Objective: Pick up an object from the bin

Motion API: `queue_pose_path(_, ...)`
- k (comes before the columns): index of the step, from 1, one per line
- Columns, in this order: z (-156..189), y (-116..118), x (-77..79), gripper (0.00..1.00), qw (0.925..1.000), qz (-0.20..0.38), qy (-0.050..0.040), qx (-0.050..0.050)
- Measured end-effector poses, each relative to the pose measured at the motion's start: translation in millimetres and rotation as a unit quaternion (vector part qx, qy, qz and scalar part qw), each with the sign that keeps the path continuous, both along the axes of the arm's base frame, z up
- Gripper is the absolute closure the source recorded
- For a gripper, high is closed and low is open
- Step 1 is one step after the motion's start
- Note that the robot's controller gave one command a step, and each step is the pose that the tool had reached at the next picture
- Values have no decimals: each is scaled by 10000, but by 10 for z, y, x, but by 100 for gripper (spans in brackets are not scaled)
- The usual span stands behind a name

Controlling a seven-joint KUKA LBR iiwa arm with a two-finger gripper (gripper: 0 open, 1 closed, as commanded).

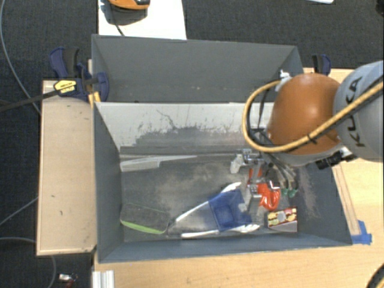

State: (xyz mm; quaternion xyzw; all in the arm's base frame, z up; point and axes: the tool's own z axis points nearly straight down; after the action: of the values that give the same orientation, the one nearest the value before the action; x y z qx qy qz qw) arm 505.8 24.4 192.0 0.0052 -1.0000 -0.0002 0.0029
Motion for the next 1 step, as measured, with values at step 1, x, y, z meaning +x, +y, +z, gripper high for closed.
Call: queue_pose_path(1, 41, -1, 17, 0, 10000, -5, -41, 1)
